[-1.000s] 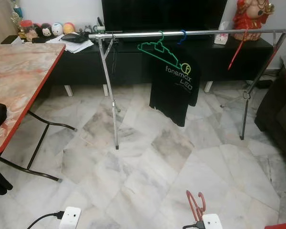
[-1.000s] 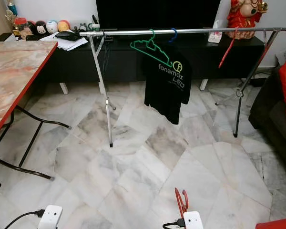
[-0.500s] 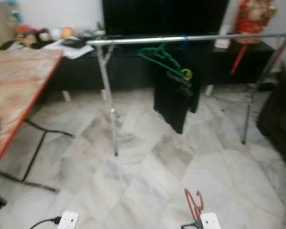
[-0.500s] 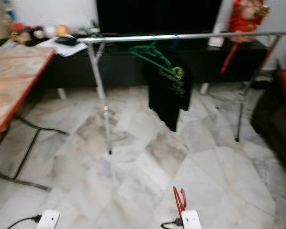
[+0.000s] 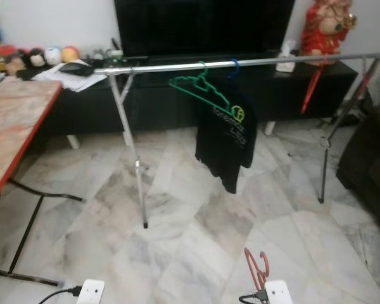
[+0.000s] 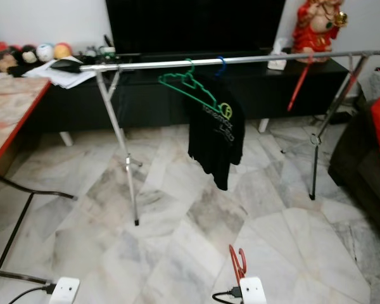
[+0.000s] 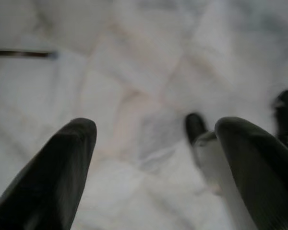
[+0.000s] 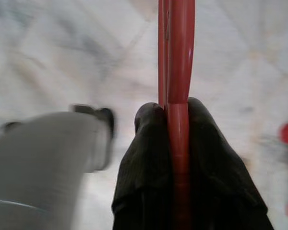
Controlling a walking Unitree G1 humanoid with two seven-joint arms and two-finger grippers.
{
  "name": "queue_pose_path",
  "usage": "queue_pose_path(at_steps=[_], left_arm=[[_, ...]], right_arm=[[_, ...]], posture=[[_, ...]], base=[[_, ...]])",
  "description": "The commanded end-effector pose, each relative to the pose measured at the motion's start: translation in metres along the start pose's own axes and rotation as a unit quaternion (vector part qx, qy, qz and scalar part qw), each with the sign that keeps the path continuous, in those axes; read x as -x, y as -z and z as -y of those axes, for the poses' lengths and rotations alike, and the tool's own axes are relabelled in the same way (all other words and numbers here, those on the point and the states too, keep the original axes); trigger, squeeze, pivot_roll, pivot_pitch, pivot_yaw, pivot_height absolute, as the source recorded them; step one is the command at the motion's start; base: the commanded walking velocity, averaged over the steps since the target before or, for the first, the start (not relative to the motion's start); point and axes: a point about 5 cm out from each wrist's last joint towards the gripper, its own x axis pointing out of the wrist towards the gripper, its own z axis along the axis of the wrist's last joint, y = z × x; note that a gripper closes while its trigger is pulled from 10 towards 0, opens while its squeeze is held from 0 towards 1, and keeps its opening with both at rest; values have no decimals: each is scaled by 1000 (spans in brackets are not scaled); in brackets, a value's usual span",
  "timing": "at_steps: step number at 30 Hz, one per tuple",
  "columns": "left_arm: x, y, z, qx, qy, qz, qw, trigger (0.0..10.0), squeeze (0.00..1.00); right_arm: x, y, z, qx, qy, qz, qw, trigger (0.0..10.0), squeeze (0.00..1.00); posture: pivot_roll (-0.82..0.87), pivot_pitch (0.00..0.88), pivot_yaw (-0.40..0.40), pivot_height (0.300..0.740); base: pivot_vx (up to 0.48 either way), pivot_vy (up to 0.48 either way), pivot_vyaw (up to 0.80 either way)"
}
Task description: Hang hanger
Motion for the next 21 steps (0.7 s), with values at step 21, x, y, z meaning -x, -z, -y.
queue_pose_path(at_steps=[21], left_arm=[[1, 4, -6, -10, -6, -11, 1000, 10000, 0]], right_arm=[[0, -4, -2, 11, -5, 12, 1000, 10000, 0]], posture=[[-115, 0, -23, 740]], base=[[317, 0, 0]])
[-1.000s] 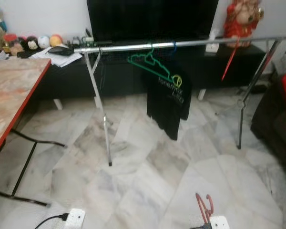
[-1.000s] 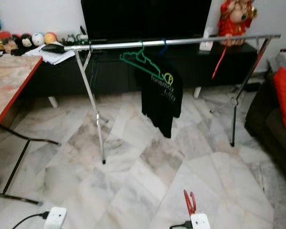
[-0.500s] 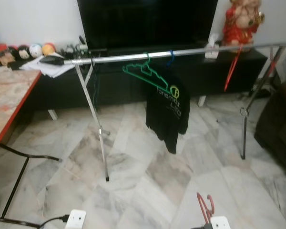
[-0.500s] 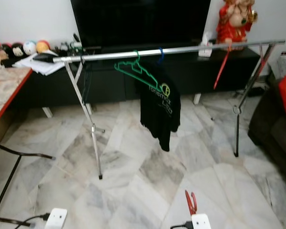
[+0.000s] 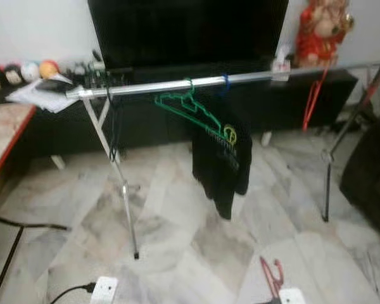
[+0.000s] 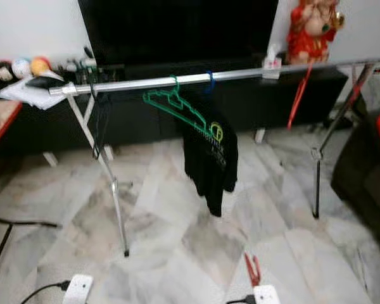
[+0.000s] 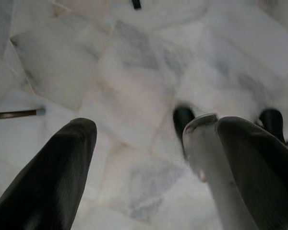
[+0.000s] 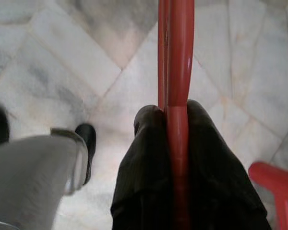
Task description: Hang hanger
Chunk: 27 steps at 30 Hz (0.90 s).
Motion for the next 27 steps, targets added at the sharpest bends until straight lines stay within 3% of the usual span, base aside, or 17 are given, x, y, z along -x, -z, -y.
queue_pose_path(at_steps=[1, 20, 27], left_arm=[[2, 11, -5, 0, -8, -19, 1000, 10000, 0], [2, 13, -4, -9, -7, -21, 1000, 10000, 0], [2, 12, -4, -1, -8, -20, 1000, 10000, 0]], right_arm=[[-1, -5, -9, 4, -14, 9, 1000, 10000, 0], [0, -2, -10, 3, -16, 8, 1000, 10000, 0], [0, -3, -10, 2, -16, 9, 1000, 10000, 0]], posture=[[-114, 0, -24, 740], [-118, 0, -20, 740], [-115, 0, -22, 740]], base=[[304, 0, 0], [288, 0, 0], [0, 0, 0]])
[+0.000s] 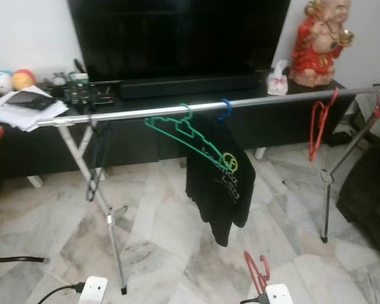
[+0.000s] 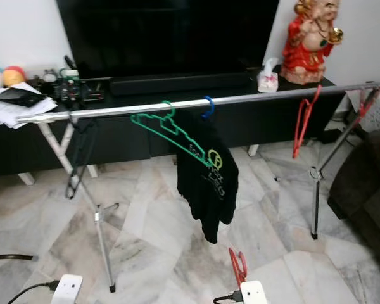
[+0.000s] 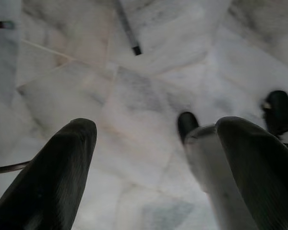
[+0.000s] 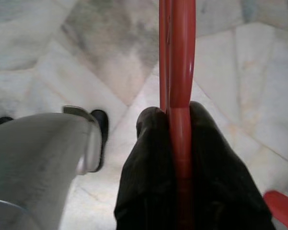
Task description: Hang hanger
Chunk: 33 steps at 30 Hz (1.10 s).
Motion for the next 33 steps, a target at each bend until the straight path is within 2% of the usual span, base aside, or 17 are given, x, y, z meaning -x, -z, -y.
queue_pose_path(at_steps=[1, 4, 10, 25, 33], left_arm=[[2, 10, -8, 9, -10, -16, 1000, 10000, 0], [2, 10, -9, 32, -12, -18, 999, 10000, 0], [2, 10, -9, 41, -12, -16, 999, 10000, 0], [2, 11, -8, 4, -9, -20, 1000, 10000, 0], [2, 12, -6, 3, -8, -22, 1000, 10000, 0]], right_arm=[[-1, -4, -6, -4, -6, 4, 1000, 10000, 0], [-1, -4, -6, -6, -5, 5, 1000, 10000, 0], [-1, -5, -5, -8, -3, 5, 1000, 10000, 0], [-1, -5, -6, -6, -2, 5, 1000, 10000, 0], [-1, -5, -6, -7, -2, 5, 1000, 10000, 0]], posture=[[-115, 0, -23, 740], [-115, 0, -25, 740], [-116, 0, -24, 740], [-113, 0, -25, 740], [-115, 0, -25, 740]], base=[[0, 0, 0], [0, 0, 0], [0, 0, 0], [0, 0, 0], [0, -30, 0]])
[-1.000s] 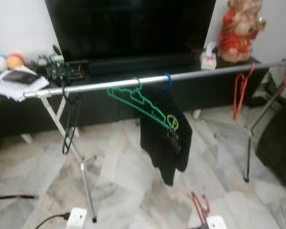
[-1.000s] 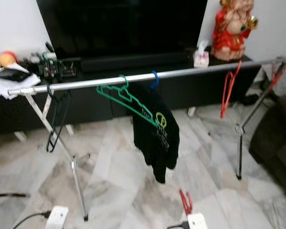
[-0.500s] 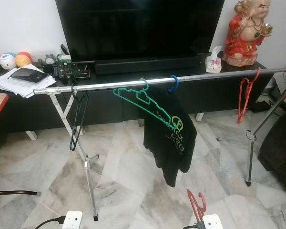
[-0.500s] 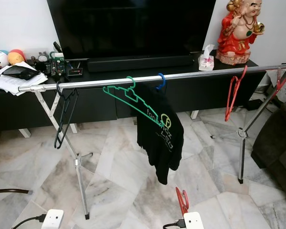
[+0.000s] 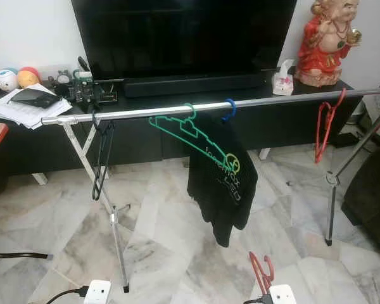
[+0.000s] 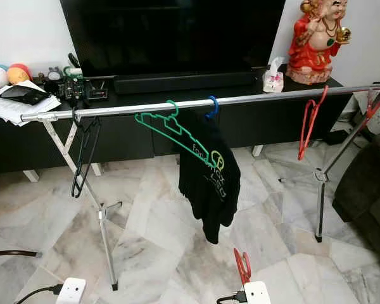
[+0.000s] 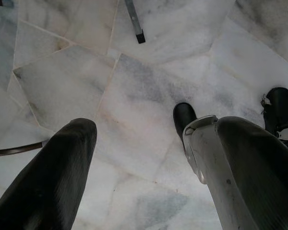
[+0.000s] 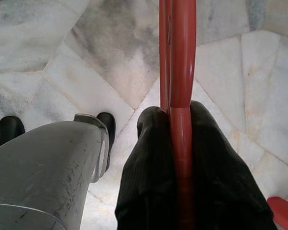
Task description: Hang hanger
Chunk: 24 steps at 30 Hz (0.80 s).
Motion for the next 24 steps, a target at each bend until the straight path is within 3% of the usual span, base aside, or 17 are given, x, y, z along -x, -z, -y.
queue_pose_path(at_steps=[1, 24], left_arm=[[0, 4, 1, -9, 1, -11, 1000, 10000, 0], [0, 2, 5, -13, 11, -7, 1000, 10000, 0]], right_arm=[[0, 0, 2, -4, 4, -1, 1000, 10000, 0], [0, 0, 3, -5, 5, -2, 1000, 10000, 0]], posture=[[-115, 0, -25, 740], [-115, 0, -26, 740]], base=[[0, -244, 0], [0, -333, 0]])
